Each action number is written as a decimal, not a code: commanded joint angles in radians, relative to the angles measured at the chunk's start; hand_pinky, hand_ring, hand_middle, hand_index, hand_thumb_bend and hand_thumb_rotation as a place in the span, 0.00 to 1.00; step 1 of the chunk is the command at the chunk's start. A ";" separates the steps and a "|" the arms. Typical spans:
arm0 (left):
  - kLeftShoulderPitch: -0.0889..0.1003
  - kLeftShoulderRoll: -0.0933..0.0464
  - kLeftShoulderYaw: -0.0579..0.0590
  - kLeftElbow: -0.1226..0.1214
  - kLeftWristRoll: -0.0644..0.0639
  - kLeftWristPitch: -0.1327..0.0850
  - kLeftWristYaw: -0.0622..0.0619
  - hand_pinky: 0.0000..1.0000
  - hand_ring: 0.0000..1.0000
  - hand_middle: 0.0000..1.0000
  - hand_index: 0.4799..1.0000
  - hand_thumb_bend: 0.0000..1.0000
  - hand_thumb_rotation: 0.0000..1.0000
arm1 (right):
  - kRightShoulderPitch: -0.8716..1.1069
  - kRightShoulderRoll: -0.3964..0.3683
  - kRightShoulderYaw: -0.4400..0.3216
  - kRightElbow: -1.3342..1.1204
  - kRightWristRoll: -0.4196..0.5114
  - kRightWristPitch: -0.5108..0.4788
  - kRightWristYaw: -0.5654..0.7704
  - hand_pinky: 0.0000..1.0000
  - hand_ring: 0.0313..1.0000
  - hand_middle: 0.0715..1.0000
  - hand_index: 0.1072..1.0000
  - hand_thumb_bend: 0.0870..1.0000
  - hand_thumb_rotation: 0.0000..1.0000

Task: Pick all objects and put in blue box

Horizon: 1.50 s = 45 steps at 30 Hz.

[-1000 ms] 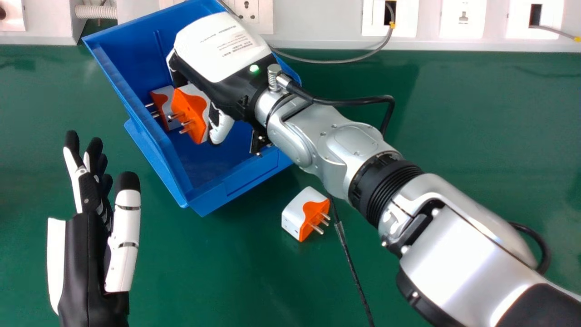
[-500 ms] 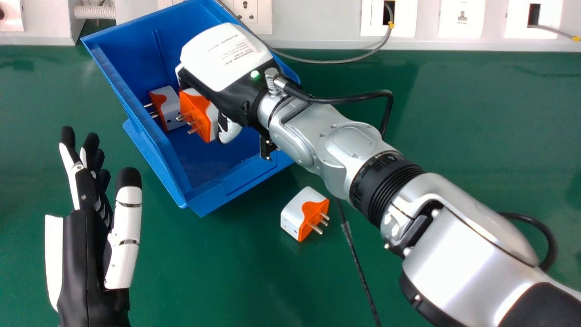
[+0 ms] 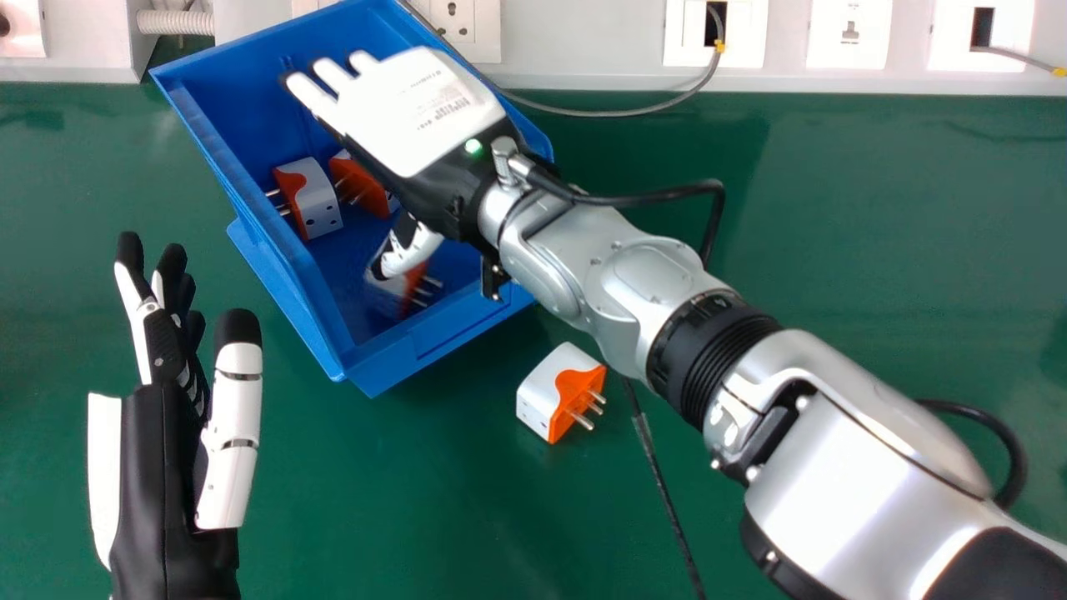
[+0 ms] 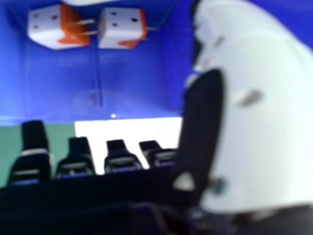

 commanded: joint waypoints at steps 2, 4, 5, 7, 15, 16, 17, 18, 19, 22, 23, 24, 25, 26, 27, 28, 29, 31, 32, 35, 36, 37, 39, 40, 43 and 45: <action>-0.015 0.005 0.001 -0.011 -0.007 -0.008 0.001 1.00 1.00 1.00 1.00 0.30 0.88 | 0.014 -0.021 -0.033 -0.054 0.034 -0.006 -0.051 0.81 0.95 1.00 1.00 0.30 0.02; -0.020 0.007 0.002 -0.009 -0.010 -0.005 -0.001 1.00 1.00 1.00 1.00 0.30 0.89 | 0.046 -0.037 -0.040 -0.088 0.039 -0.007 -0.083 0.80 0.94 1.00 0.99 0.31 0.07; -0.023 0.007 0.002 -0.008 -0.010 -0.003 -0.001 1.00 1.00 1.00 1.00 0.30 0.90 | 0.069 -0.049 -0.045 -0.113 0.042 -0.010 -0.101 0.79 0.93 1.00 0.99 0.33 0.12; -0.029 0.007 0.004 -0.006 -0.006 0.000 0.002 1.00 1.00 1.00 1.00 0.31 0.91 | 0.125 -0.075 -0.055 -0.179 0.047 -0.018 -0.141 0.78 0.92 0.99 0.98 0.36 0.14; -0.049 0.008 0.007 0.008 0.005 0.000 0.010 1.00 1.00 1.00 1.00 0.35 0.93 | 0.549 -0.245 -0.114 -0.752 0.036 0.004 -0.159 0.76 0.91 0.97 0.97 0.40 0.16; -0.050 0.009 0.007 0.008 0.004 0.002 0.010 1.00 1.00 1.00 1.00 0.34 0.93 | 0.609 -0.262 -0.123 -0.834 0.029 0.022 -0.148 0.78 0.92 0.98 0.97 0.39 0.17; -0.051 0.009 0.007 0.008 0.004 0.005 0.011 1.00 1.00 1.00 1.00 0.34 0.93 | 0.660 -0.276 -0.130 -0.902 0.018 0.039 -0.141 0.77 0.92 0.98 0.97 0.38 0.19; -0.052 0.009 0.007 0.007 0.004 0.006 0.011 1.00 1.00 1.00 1.00 0.34 0.93 | 0.709 -0.289 -0.137 -0.961 0.007 0.051 -0.144 0.77 0.92 0.99 0.97 0.38 0.20; -0.052 0.009 0.007 0.006 0.004 0.006 0.010 1.00 1.00 1.00 1.00 0.34 0.93 | 0.757 -0.301 -0.143 -1.015 -0.003 0.061 -0.148 0.75 0.91 0.98 0.97 0.40 0.21; -0.055 0.009 0.005 0.012 0.005 0.002 0.010 1.00 1.00 1.00 1.00 0.35 0.93 | 0.896 -0.350 -0.153 -1.149 -0.033 0.079 -0.155 0.76 0.94 1.00 0.99 0.37 0.32; -0.055 0.010 0.005 0.012 0.006 0.004 0.010 1.00 1.00 1.00 1.00 0.36 0.93 | 0.937 -0.361 -0.158 -1.175 -0.044 0.079 -0.170 0.76 0.94 1.00 0.99 0.36 0.36; -0.056 0.012 0.005 0.013 0.007 0.004 0.010 1.00 1.00 1.00 1.00 0.36 0.94 | 0.974 -0.369 -0.163 -1.191 -0.054 0.077 -0.190 0.75 0.94 1.00 0.97 0.36 0.40; -0.056 0.012 0.004 0.014 0.007 0.004 0.010 1.00 1.00 1.00 1.00 0.34 0.94 | 1.009 -0.375 -0.167 -1.204 -0.064 0.079 -0.206 0.73 0.93 0.99 0.96 0.37 0.43; -0.056 0.012 0.003 0.013 0.006 0.006 0.010 1.00 1.00 1.00 1.00 0.33 0.94 | 1.044 -0.378 -0.172 -1.213 -0.074 0.083 -0.222 0.72 0.92 0.99 0.95 0.37 0.45; -0.057 0.011 0.002 0.010 0.006 0.011 0.010 1.00 1.00 1.00 1.00 0.33 0.94 | 1.073 -0.380 -0.176 -1.217 -0.081 0.086 -0.236 0.71 0.91 0.98 0.94 0.39 0.47; -0.057 0.011 0.001 0.007 0.007 0.015 0.010 1.00 1.00 1.00 1.00 0.34 0.94 | 1.100 -0.381 -0.180 -1.216 -0.088 0.091 -0.248 0.70 0.90 0.97 0.93 0.41 0.46; -0.057 0.011 0.001 0.005 0.007 0.018 0.011 1.00 1.00 1.00 1.00 0.34 0.94 | 1.116 -0.381 -0.183 -1.214 -0.094 0.093 -0.256 0.70 0.90 0.96 0.93 0.43 0.45; -0.061 0.017 0.002 0.011 0.005 0.013 0.007 1.00 1.00 1.00 1.00 0.34 0.94 | 1.154 -0.376 -0.187 -1.199 -0.099 0.110 -0.253 0.70 0.90 0.96 0.92 0.46 0.44; -0.062 0.019 0.002 0.013 0.004 0.014 0.006 1.00 1.00 1.00 1.00 0.34 0.94 | 1.169 -0.373 -0.189 -1.191 -0.102 0.122 -0.242 0.72 0.91 0.96 0.92 0.46 0.45; -0.064 0.021 0.001 0.012 0.005 0.022 0.006 1.00 1.00 1.00 1.00 0.35 0.94 | 1.185 -0.358 -0.187 -1.153 -0.107 0.155 -0.228 0.74 0.92 0.97 0.93 0.48 0.47; -0.063 0.020 0.000 0.009 0.007 0.027 0.008 1.00 1.00 1.00 1.00 0.36 0.94 | 1.184 -0.354 -0.184 -1.138 -0.110 0.164 -0.226 0.73 0.91 0.97 0.92 0.49 0.48; -0.063 0.019 -0.001 0.003 0.008 0.034 0.009 1.00 1.00 1.00 1.00 0.36 0.94 | 1.180 -0.349 -0.180 -1.122 -0.113 0.172 -0.227 0.73 0.91 0.97 0.92 0.49 0.51; -0.064 0.021 -0.001 -0.002 0.010 0.040 0.010 1.00 1.00 1.00 1.00 0.35 0.94 | 1.170 -0.336 -0.173 -1.089 -0.115 0.192 -0.217 0.72 0.90 0.96 0.91 0.51 0.54; -0.064 0.022 -0.001 -0.003 0.010 0.039 0.009 1.00 1.00 1.00 1.00 0.35 0.94 | 1.165 -0.331 -0.170 -1.075 -0.115 0.200 -0.209 0.73 0.91 0.96 0.91 0.51 0.55; -0.068 0.026 0.000 0.000 0.010 0.028 0.011 1.00 1.00 1.00 1.00 0.34 0.95 | 1.140 -0.311 -0.166 -1.020 -0.106 0.213 -0.199 0.73 0.90 0.95 0.91 0.52 0.52; -0.069 0.026 0.000 -0.003 0.011 0.027 0.012 1.00 1.00 1.00 1.00 0.34 0.95 | 1.120 -0.299 -0.163 -0.986 -0.101 0.222 -0.185 0.73 0.89 0.96 0.92 0.52 0.51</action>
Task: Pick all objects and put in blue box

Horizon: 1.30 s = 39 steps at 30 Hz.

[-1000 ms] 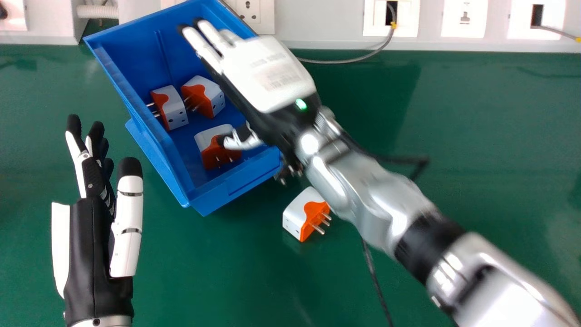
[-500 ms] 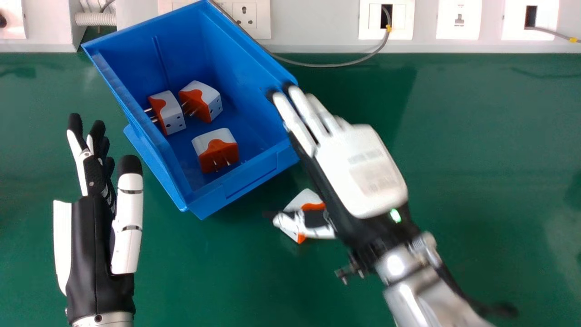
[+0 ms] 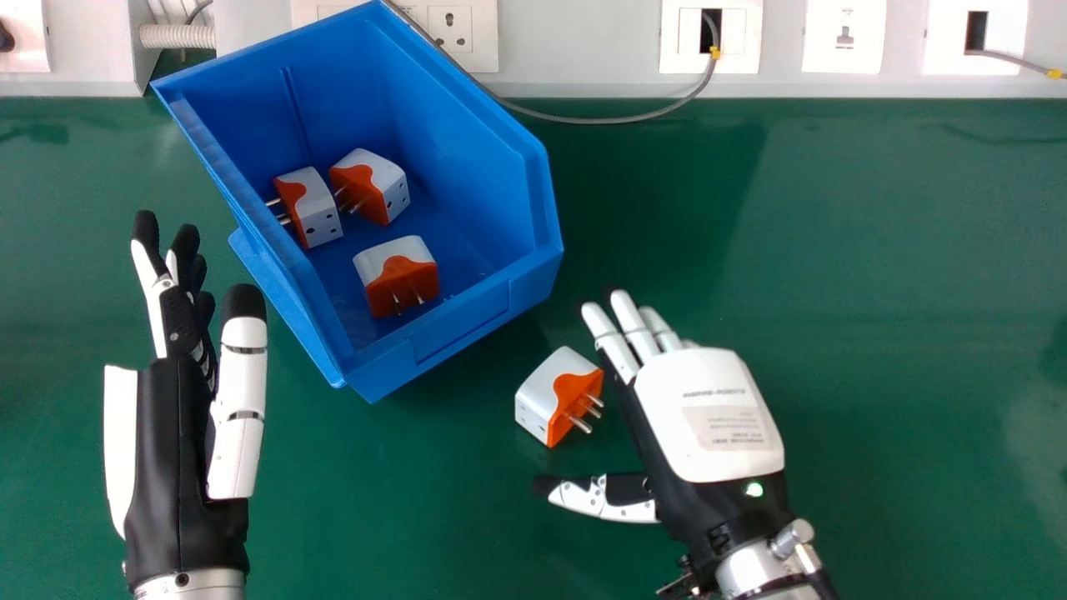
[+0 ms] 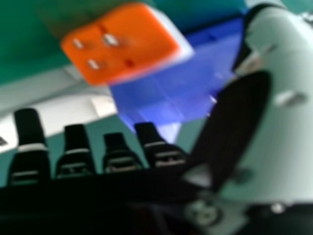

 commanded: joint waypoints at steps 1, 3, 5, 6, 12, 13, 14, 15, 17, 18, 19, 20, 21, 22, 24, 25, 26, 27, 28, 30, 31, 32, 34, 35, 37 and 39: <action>-0.007 0.006 0.000 -0.028 0.005 -0.017 0.003 1.00 1.00 1.00 1.00 0.34 0.95 | -0.048 0.019 0.003 0.024 0.001 0.005 0.011 0.73 0.89 0.96 0.92 0.52 0.51; -0.008 0.005 -0.001 -0.036 0.002 -0.009 0.002 1.00 1.00 1.00 1.00 0.34 0.95 | -0.075 0.034 0.003 0.063 0.013 0.004 0.017 0.74 0.90 0.96 0.92 0.51 0.52; -0.008 0.005 -0.002 -0.039 -0.002 -0.009 -0.001 1.00 1.00 1.00 1.00 0.34 0.95 | -0.105 0.046 0.004 0.107 0.019 0.000 0.014 0.76 0.90 0.96 0.92 0.49 0.53; -0.008 0.005 -0.002 -0.040 -0.006 -0.010 -0.003 1.00 1.00 1.00 1.00 0.34 0.95 | -0.120 0.051 0.005 0.128 0.022 -0.002 0.011 0.76 0.89 0.96 0.92 0.49 0.52; -0.004 0.004 -0.003 -0.054 -0.019 0.007 -0.010 1.00 1.00 1.00 1.00 0.32 0.95 | -0.190 0.078 0.015 0.207 0.023 0.010 0.020 0.74 0.87 0.94 0.89 0.50 0.49; -0.003 0.003 -0.002 -0.056 -0.020 0.009 -0.010 1.00 1.00 1.00 1.00 0.32 0.94 | -0.199 0.083 0.015 0.216 0.026 0.012 0.024 0.73 0.87 0.94 0.89 0.50 0.48; -0.003 0.003 -0.002 -0.057 -0.021 0.009 -0.011 1.00 1.00 1.00 1.00 0.32 0.94 | -0.209 0.086 0.017 0.225 0.024 0.018 0.028 0.73 0.87 0.93 0.88 0.51 0.47; -0.002 0.004 -0.001 -0.057 -0.023 0.007 -0.012 1.00 1.00 1.00 1.00 0.32 0.94 | -0.217 0.089 0.019 0.232 0.022 0.023 0.032 0.73 0.86 0.93 0.88 0.51 0.47; -0.001 0.006 0.000 -0.056 -0.023 0.005 -0.014 1.00 1.00 1.00 1.00 0.32 0.93 | -0.235 0.099 0.019 0.250 0.029 0.029 0.039 0.73 0.86 0.93 0.87 0.51 0.46; 0.000 0.006 0.000 -0.056 -0.025 0.004 -0.015 1.00 1.00 1.00 1.00 0.32 0.93 | -0.244 0.103 0.019 0.259 0.034 0.029 0.041 0.73 0.86 0.93 0.87 0.51 0.44; 0.001 0.006 0.000 -0.058 -0.027 0.007 -0.016 1.00 1.00 1.00 1.00 0.32 0.93 | -0.253 0.108 0.019 0.267 0.039 0.031 0.047 0.72 0.86 0.92 0.87 0.52 0.43; 0.001 0.005 0.002 -0.058 -0.029 0.009 -0.016 1.00 1.00 1.00 1.00 0.32 0.93 | -0.262 0.113 0.019 0.274 0.044 0.039 0.061 0.73 0.86 0.92 0.87 0.51 0.42; 0.001 0.004 0.003 -0.059 -0.030 0.013 -0.016 1.00 1.00 1.00 1.00 0.32 0.93 | -0.271 0.116 0.019 0.279 0.050 0.046 0.077 0.74 0.87 0.93 0.88 0.50 0.43; 0.002 0.004 0.004 -0.061 -0.030 0.016 -0.016 1.00 1.00 1.00 1.00 0.32 0.92 | -0.276 0.118 0.021 0.282 0.053 0.052 0.089 0.75 0.88 0.94 0.89 0.48 0.44; 0.005 0.007 0.007 -0.062 -0.023 0.014 -0.015 1.00 1.00 1.00 1.00 0.32 0.92 | -0.289 0.121 0.026 0.294 0.055 0.062 0.103 0.76 0.89 0.94 0.90 0.46 0.45; 0.006 0.009 0.008 -0.062 -0.021 0.012 -0.015 1.00 1.00 1.00 1.00 0.33 0.92 | -0.295 0.122 0.028 0.301 0.056 0.064 0.105 0.75 0.88 0.93 0.89 0.46 0.44; 0.008 0.010 0.009 -0.060 -0.024 0.007 -0.018 1.00 1.00 1.00 1.00 0.33 0.92 | -0.302 0.122 0.031 0.309 0.055 0.067 0.110 0.75 0.87 0.93 0.89 0.46 0.44; 0.009 0.012 0.010 -0.059 -0.032 0.003 -0.023 1.00 1.00 1.00 1.00 0.33 0.92 | -0.309 0.122 0.035 0.319 0.054 0.070 0.115 0.75 0.87 0.92 0.89 0.45 0.44; 0.011 0.014 0.011 -0.058 -0.039 0.000 -0.027 1.00 1.00 1.00 1.00 0.34 0.92 | -0.316 0.122 0.040 0.328 0.051 0.075 0.120 0.75 0.87 0.92 0.88 0.45 0.44; 0.015 0.017 0.012 -0.057 -0.048 -0.005 -0.032 1.00 1.00 1.00 1.00 0.34 0.91 | -0.328 0.124 0.047 0.352 0.051 0.077 0.115 0.74 0.86 0.91 0.86 0.46 0.42; 0.017 0.018 0.013 -0.058 -0.051 -0.004 -0.032 1.00 1.00 1.00 1.00 0.33 0.91 | -0.333 0.125 0.049 0.362 0.052 0.076 0.114 0.73 0.85 0.90 0.85 0.46 0.41; 0.019 0.019 0.015 -0.058 -0.053 -0.005 -0.034 1.00 1.00 1.00 1.00 0.33 0.91 | -0.337 0.125 0.052 0.370 0.054 0.075 0.114 0.73 0.85 0.89 0.85 0.46 0.40; 0.022 0.019 0.018 -0.061 -0.057 -0.005 -0.038 1.00 1.00 1.00 1.00 0.33 0.91 | -0.348 0.127 0.059 0.390 0.051 0.084 0.122 0.73 0.85 0.89 0.84 0.45 0.39; 0.023 0.019 0.019 -0.062 -0.060 -0.004 -0.041 1.00 1.00 1.00 1.00 0.33 0.91 | -0.356 0.128 0.065 0.404 0.048 0.087 0.123 0.72 0.84 0.88 0.83 0.45 0.40; 0.026 0.019 0.022 -0.067 -0.064 0.002 -0.045 1.00 1.00 1.00 1.00 0.32 0.91 | -0.369 0.131 0.070 0.432 0.049 0.086 0.120 0.72 0.83 0.87 0.82 0.45 0.38; 0.028 0.022 0.025 -0.068 -0.057 0.003 -0.044 1.00 1.00 1.00 1.00 0.33 0.90 | -0.385 0.134 0.078 0.463 0.051 0.088 0.121 0.70 0.81 0.84 0.80 0.45 0.34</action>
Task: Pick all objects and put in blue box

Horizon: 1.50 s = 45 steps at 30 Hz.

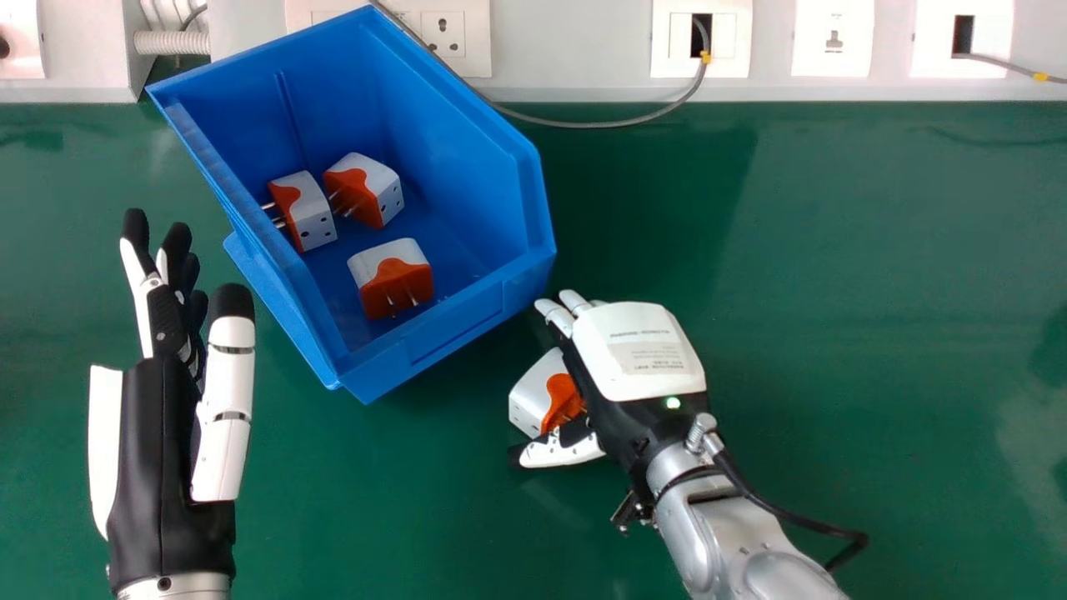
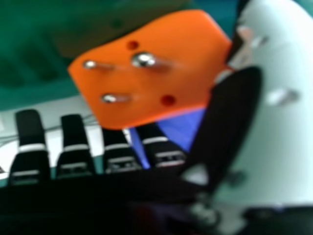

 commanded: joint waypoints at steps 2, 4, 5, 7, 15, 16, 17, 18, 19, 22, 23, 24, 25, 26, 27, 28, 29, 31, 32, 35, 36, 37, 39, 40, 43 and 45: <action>0.005 0.014 0.011 -0.026 0.004 -0.022 -0.002 1.00 1.00 1.00 1.00 0.32 0.90 | -0.022 0.004 0.015 0.069 0.001 0.016 0.010 0.67 0.77 0.80 0.76 0.45 0.29; 0.006 0.015 0.011 -0.025 -0.003 -0.023 -0.005 1.00 1.00 1.00 1.00 0.32 0.90 | -0.033 0.006 0.014 0.102 0.011 -0.008 -0.026 0.58 0.68 0.71 0.68 0.48 0.16; 0.007 0.016 0.012 -0.027 -0.004 -0.020 -0.006 1.00 1.00 1.00 1.00 0.33 0.90 | -0.039 0.008 0.015 0.122 0.013 -0.019 -0.051 0.52 0.60 0.63 0.63 0.49 0.11; 0.009 0.017 0.011 -0.031 0.001 -0.019 -0.005 1.00 1.00 1.00 1.00 0.33 0.91 | -0.056 0.012 0.021 0.160 0.019 -0.024 -0.067 0.30 0.35 0.43 0.51 0.47 0.03; 0.008 0.016 0.013 -0.038 -0.008 -0.017 -0.012 1.00 1.00 1.00 1.00 0.30 0.90 | -0.082 0.033 -0.028 0.212 0.146 -0.052 0.035 0.14 0.18 0.36 0.46 0.46 0.00; 0.008 0.016 0.014 -0.037 -0.009 -0.018 -0.012 1.00 1.00 1.00 1.00 0.31 0.90 | -0.080 0.030 -0.030 0.214 0.151 -0.066 0.028 0.12 0.16 0.27 0.43 0.45 0.07; 0.009 0.016 0.014 -0.041 -0.009 -0.014 -0.013 1.00 1.00 1.00 1.00 0.31 0.90 | -0.076 0.025 -0.033 0.215 0.159 -0.084 0.022 0.12 0.15 0.23 0.42 0.44 0.11; 0.009 0.016 0.014 -0.043 -0.009 -0.011 -0.013 1.00 1.00 1.00 1.00 0.30 0.90 | -0.075 0.023 -0.035 0.217 0.165 -0.096 0.019 0.12 0.16 0.22 0.41 0.44 0.12; 0.011 0.016 0.014 -0.047 -0.009 -0.007 -0.014 1.00 1.00 1.00 1.00 0.30 0.91 | -0.074 0.021 -0.038 0.217 0.172 -0.106 0.019 0.12 0.16 0.22 0.41 0.44 0.13; 0.012 0.016 0.015 -0.051 -0.007 -0.007 -0.014 1.00 1.00 1.00 1.00 0.31 0.91 | -0.072 0.022 -0.046 0.224 0.189 -0.124 0.013 0.13 0.17 0.22 0.41 0.44 0.14; 0.012 0.016 0.016 -0.051 -0.007 -0.008 -0.015 1.00 1.00 1.00 1.00 0.32 0.91 | -0.072 0.021 -0.045 0.226 0.190 -0.128 0.009 0.14 0.17 0.22 0.41 0.44 0.14; 0.011 0.016 0.017 -0.050 -0.006 -0.008 -0.016 1.00 1.00 1.00 1.00 0.32 0.91 | -0.071 0.020 -0.045 0.227 0.193 -0.139 0.001 0.14 0.18 0.23 0.41 0.44 0.14; 0.011 0.016 0.017 -0.051 -0.007 -0.006 -0.017 1.00 1.00 1.00 1.00 0.33 0.91 | -0.071 0.020 -0.046 0.229 0.196 -0.141 -0.002 0.15 0.19 0.24 0.41 0.44 0.14; 0.011 0.015 0.018 -0.051 -0.007 -0.005 -0.017 1.00 1.00 1.00 1.00 0.33 0.91 | -0.070 0.020 -0.047 0.229 0.199 -0.145 -0.003 0.15 0.19 0.25 0.41 0.44 0.14; 0.012 0.015 0.018 -0.052 -0.006 -0.004 -0.017 1.00 1.00 1.00 1.00 0.33 0.91 | -0.070 0.020 -0.049 0.230 0.202 -0.148 -0.004 0.16 0.20 0.25 0.41 0.44 0.14; 0.012 0.015 0.017 -0.052 -0.004 -0.004 -0.017 1.00 1.00 1.00 1.00 0.34 0.91 | -0.070 0.020 -0.050 0.231 0.205 -0.151 -0.005 0.16 0.21 0.26 0.41 0.44 0.14; 0.011 0.015 0.017 -0.052 -0.001 -0.004 -0.016 1.00 1.00 1.00 1.00 0.33 0.91 | -0.069 0.021 -0.053 0.232 0.208 -0.153 -0.006 0.16 0.20 0.25 0.41 0.44 0.14; 0.009 0.016 0.017 -0.054 0.004 0.001 -0.016 1.00 1.00 1.00 1.00 0.32 0.91 | -0.069 0.021 -0.058 0.233 0.222 -0.159 0.002 0.16 0.21 0.26 0.41 0.43 0.14; 0.009 0.016 0.017 -0.054 0.006 0.002 -0.015 1.00 1.00 1.00 1.00 0.32 0.92 | -0.069 0.020 -0.059 0.233 0.227 -0.162 0.005 0.17 0.21 0.26 0.41 0.43 0.14; 0.005 0.015 0.016 -0.056 0.009 0.008 -0.015 1.00 1.00 1.00 1.00 0.32 0.92 | -0.070 0.019 -0.059 0.231 0.230 -0.159 0.002 0.16 0.20 0.26 0.41 0.44 0.13; 0.004 0.015 0.015 -0.056 0.009 0.008 -0.014 1.00 1.00 1.00 1.00 0.33 0.92 | -0.069 0.018 -0.060 0.228 0.231 -0.160 0.004 0.17 0.21 0.27 0.41 0.44 0.13; 0.003 0.014 0.014 -0.056 0.010 0.008 -0.014 1.00 1.00 1.00 1.00 0.33 0.92 | -0.067 0.018 -0.064 0.220 0.236 -0.160 0.007 0.17 0.22 0.29 0.41 0.43 0.14; 0.000 0.013 0.014 -0.051 0.012 0.003 -0.011 1.00 1.00 1.00 1.00 0.34 0.92 | -0.059 0.017 -0.071 0.194 0.242 -0.154 0.017 0.18 0.23 0.29 0.41 0.43 0.14; -0.002 0.013 0.014 -0.049 0.013 0.002 -0.011 1.00 1.00 1.00 1.00 0.33 0.92 | -0.053 0.015 -0.074 0.179 0.244 -0.155 0.018 0.17 0.21 0.27 0.41 0.43 0.14; -0.004 0.008 0.013 -0.053 0.018 0.016 -0.006 1.00 1.00 1.00 1.00 0.34 0.92 | -0.030 0.006 -0.078 0.121 0.244 -0.151 0.028 0.15 0.19 0.24 0.41 0.44 0.14; -0.008 0.007 0.013 -0.052 0.023 0.019 -0.004 1.00 1.00 1.00 1.00 0.34 0.92 | -0.010 -0.003 -0.081 0.073 0.244 -0.152 0.035 0.15 0.20 0.26 0.41 0.44 0.14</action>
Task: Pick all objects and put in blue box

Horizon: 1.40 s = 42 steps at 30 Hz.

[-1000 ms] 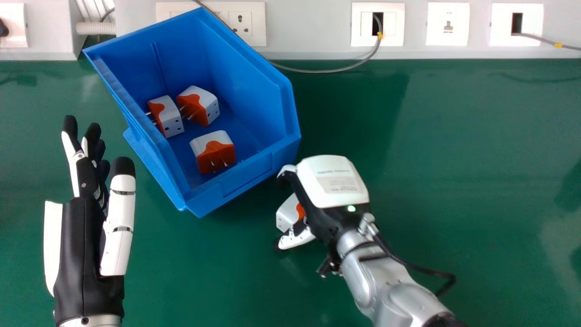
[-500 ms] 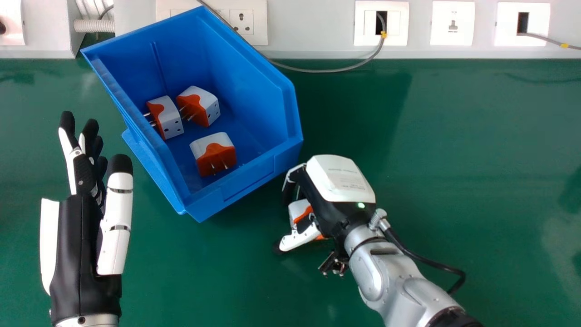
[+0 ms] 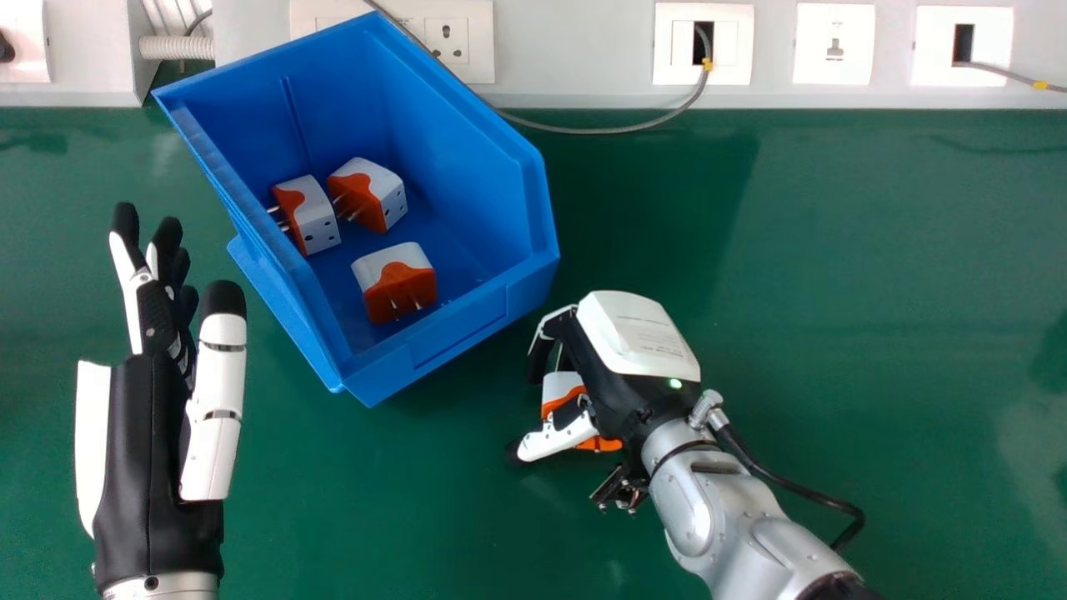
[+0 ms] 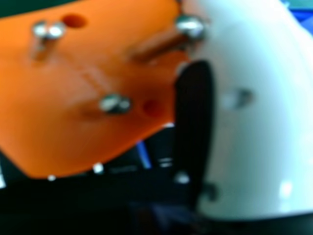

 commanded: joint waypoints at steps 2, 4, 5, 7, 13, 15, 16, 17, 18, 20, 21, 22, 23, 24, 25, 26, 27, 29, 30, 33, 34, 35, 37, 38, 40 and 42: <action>-0.013 0.002 -0.002 -0.019 0.008 -0.006 0.009 1.00 1.00 1.00 1.00 0.34 0.92 | 0.059 -0.019 -0.003 -0.072 0.007 0.009 0.033 0.18 0.24 0.30 0.41 0.44 0.14; -0.020 0.004 -0.003 -0.011 0.003 -0.008 0.005 1.00 1.00 1.00 1.00 0.35 0.92 | 0.079 -0.029 -0.003 -0.120 -0.002 0.014 0.033 0.17 0.22 0.28 0.41 0.44 0.14; -0.022 0.005 -0.003 -0.008 0.004 -0.010 0.005 1.00 1.00 1.00 1.00 0.36 0.92 | 0.089 -0.034 -0.002 -0.145 -0.009 0.022 0.035 0.15 0.20 0.25 0.41 0.44 0.14; -0.027 0.005 -0.003 -0.002 0.006 -0.014 0.006 1.00 1.00 1.00 1.00 0.35 0.93 | 0.108 -0.042 -0.003 -0.195 -0.020 0.041 0.041 0.11 0.15 0.20 0.41 0.44 0.14; -0.030 0.000 -0.010 -0.010 0.005 -0.009 0.010 1.00 1.00 1.00 1.00 0.35 0.93 | 0.182 -0.076 -0.027 -0.367 -0.007 0.052 0.080 0.09 0.12 0.17 0.41 0.44 0.13; -0.030 0.000 -0.011 -0.011 0.008 -0.010 0.013 1.00 1.00 1.00 1.00 0.35 0.93 | 0.209 -0.089 -0.036 -0.426 -0.003 0.045 0.092 0.09 0.12 0.17 0.41 0.43 0.13; -0.030 0.001 -0.012 -0.012 0.012 -0.010 0.014 1.00 1.00 1.00 1.00 0.34 0.93 | 0.224 -0.098 -0.040 -0.462 -0.003 0.045 0.104 0.09 0.12 0.18 0.41 0.43 0.13; -0.029 0.000 -0.014 -0.018 0.014 -0.003 0.016 1.00 1.00 1.00 1.00 0.34 0.94 | 0.240 -0.105 -0.045 -0.501 -0.005 0.049 0.116 0.10 0.14 0.19 0.41 0.43 0.14; -0.028 -0.001 -0.016 -0.020 0.015 0.000 0.017 1.00 1.00 1.00 1.00 0.33 0.94 | 0.258 -0.111 -0.051 -0.542 -0.001 0.048 0.126 0.11 0.14 0.20 0.41 0.43 0.14; -0.027 -0.004 -0.019 -0.024 0.012 0.002 0.021 1.00 1.00 1.00 1.00 0.32 0.94 | 0.291 -0.119 -0.065 -0.612 0.011 0.043 0.147 0.10 0.13 0.18 0.41 0.43 0.14; -0.027 -0.005 -0.020 -0.024 0.011 0.002 0.022 1.00 1.00 1.00 1.00 0.32 0.93 | 0.305 -0.124 -0.070 -0.642 0.016 0.039 0.156 0.10 0.13 0.18 0.41 0.43 0.14; -0.027 -0.004 -0.021 -0.024 0.011 0.002 0.023 1.00 1.00 1.00 1.00 0.32 0.93 | 0.319 -0.129 -0.074 -0.673 0.014 0.039 0.164 0.10 0.12 0.17 0.41 0.43 0.14; -0.027 -0.003 -0.021 -0.022 0.009 0.000 0.022 1.00 1.00 1.00 1.00 0.32 0.93 | 0.332 -0.132 -0.077 -0.704 0.013 0.040 0.173 0.10 0.12 0.17 0.41 0.43 0.14; -0.027 -0.003 -0.021 -0.020 0.007 -0.001 0.021 1.00 1.00 1.00 1.00 0.33 0.93 | 0.342 -0.135 -0.080 -0.728 0.011 0.039 0.179 0.10 0.12 0.17 0.41 0.43 0.14; -0.028 -0.003 -0.021 -0.019 0.009 -0.001 0.023 1.00 1.00 1.00 1.00 0.33 0.93 | 0.350 -0.138 -0.082 -0.752 0.006 0.041 0.187 0.10 0.13 0.18 0.41 0.43 0.14; -0.028 -0.004 -0.020 -0.021 0.010 0.002 0.024 1.00 1.00 1.00 1.00 0.33 0.93 | 0.355 -0.137 -0.084 -0.774 0.007 0.043 0.196 0.11 0.13 0.19 0.41 0.43 0.14; -0.028 -0.003 -0.021 -0.023 0.012 0.006 0.024 1.00 1.00 1.00 1.00 0.33 0.93 | 0.355 -0.135 -0.086 -0.795 0.005 0.047 0.206 0.11 0.14 0.19 0.41 0.43 0.14; -0.030 -0.001 -0.020 -0.022 0.016 0.005 0.025 1.00 1.00 1.00 1.00 0.33 0.93 | 0.349 -0.128 -0.089 -0.832 0.004 0.056 0.232 0.10 0.13 0.18 0.41 0.43 0.14; -0.030 0.001 -0.020 -0.017 0.013 -0.003 0.022 1.00 1.00 1.00 1.00 0.33 0.93 | 0.341 -0.123 -0.089 -0.841 0.000 0.058 0.236 0.10 0.13 0.19 0.41 0.43 0.14; -0.030 0.004 -0.019 -0.012 0.014 -0.008 0.021 1.00 1.00 1.00 1.00 0.32 0.91 | 0.296 -0.104 -0.082 -0.841 -0.031 0.058 0.236 0.09 0.11 0.16 0.41 0.43 0.14; -0.030 0.004 -0.019 -0.012 0.014 -0.007 0.021 1.00 1.00 1.00 1.00 0.32 0.91 | 0.280 -0.096 -0.080 -0.835 -0.040 0.057 0.235 0.09 0.11 0.16 0.41 0.43 0.14; -0.029 0.004 -0.019 -0.012 0.012 -0.006 0.020 1.00 1.00 1.00 1.00 0.32 0.91 | 0.264 -0.086 -0.079 -0.827 -0.042 0.055 0.235 0.09 0.11 0.16 0.41 0.43 0.14; -0.029 0.004 -0.019 -0.010 0.011 -0.009 0.020 1.00 1.00 1.00 1.00 0.32 0.91 | 0.229 -0.067 -0.076 -0.805 -0.043 0.051 0.233 0.09 0.11 0.16 0.41 0.43 0.14; -0.029 0.005 -0.019 -0.008 0.014 -0.013 0.020 1.00 1.00 1.00 1.00 0.32 0.91 | 0.210 -0.058 -0.075 -0.790 -0.039 0.046 0.231 0.09 0.12 0.17 0.41 0.43 0.14; -0.028 0.007 -0.019 -0.010 0.019 -0.013 0.021 1.00 1.00 1.00 1.00 0.30 0.91 | 0.169 -0.043 -0.069 -0.759 -0.044 0.041 0.228 0.12 0.15 0.22 0.41 0.43 0.14; -0.026 0.007 -0.019 -0.013 0.015 -0.011 0.019 1.00 1.00 1.00 1.00 0.30 0.92 | 0.117 -0.022 -0.062 -0.705 -0.055 0.027 0.194 0.14 0.18 0.24 0.42 0.44 0.13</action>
